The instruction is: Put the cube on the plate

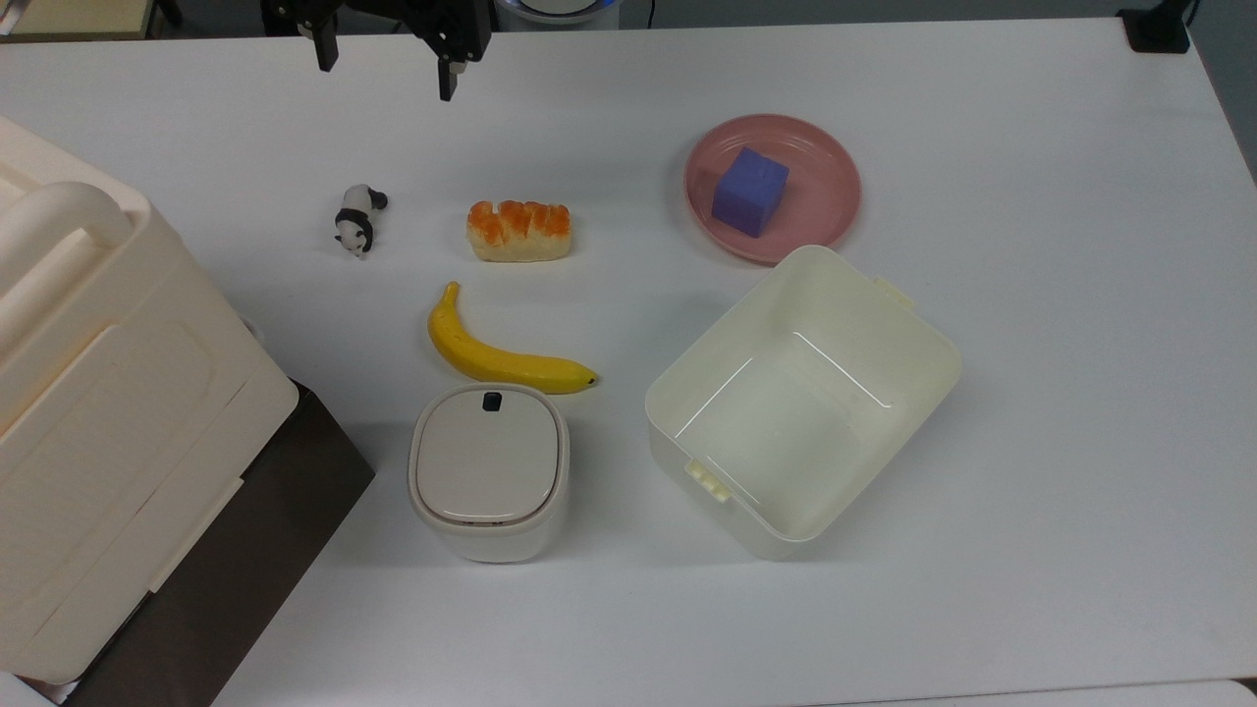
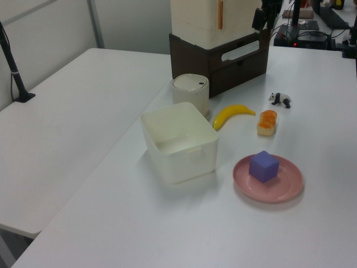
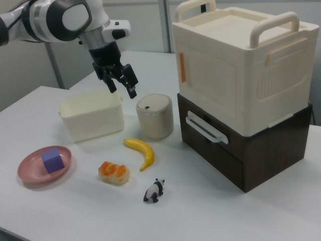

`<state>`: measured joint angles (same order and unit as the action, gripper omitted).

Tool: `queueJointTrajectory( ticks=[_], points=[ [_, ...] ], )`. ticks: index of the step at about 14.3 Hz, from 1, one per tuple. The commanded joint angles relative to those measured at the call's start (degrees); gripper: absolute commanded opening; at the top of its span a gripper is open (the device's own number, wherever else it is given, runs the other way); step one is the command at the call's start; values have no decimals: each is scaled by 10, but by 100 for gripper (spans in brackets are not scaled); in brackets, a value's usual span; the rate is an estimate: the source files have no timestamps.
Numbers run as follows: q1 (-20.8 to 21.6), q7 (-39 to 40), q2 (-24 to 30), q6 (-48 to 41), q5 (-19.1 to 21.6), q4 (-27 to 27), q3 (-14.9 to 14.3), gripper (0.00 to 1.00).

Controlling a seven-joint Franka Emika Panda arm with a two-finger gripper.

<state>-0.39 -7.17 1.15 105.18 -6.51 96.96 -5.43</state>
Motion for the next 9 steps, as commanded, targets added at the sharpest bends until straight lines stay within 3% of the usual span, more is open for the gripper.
queueJointTrajectory(
  ticks=[1,6,9],
  points=[
    [15,13,12,6,18,14,-14,100],
    [-25,7,7,-7,34,11,21,100],
    [-31,8,6,-25,94,6,22,100]
  ],
)
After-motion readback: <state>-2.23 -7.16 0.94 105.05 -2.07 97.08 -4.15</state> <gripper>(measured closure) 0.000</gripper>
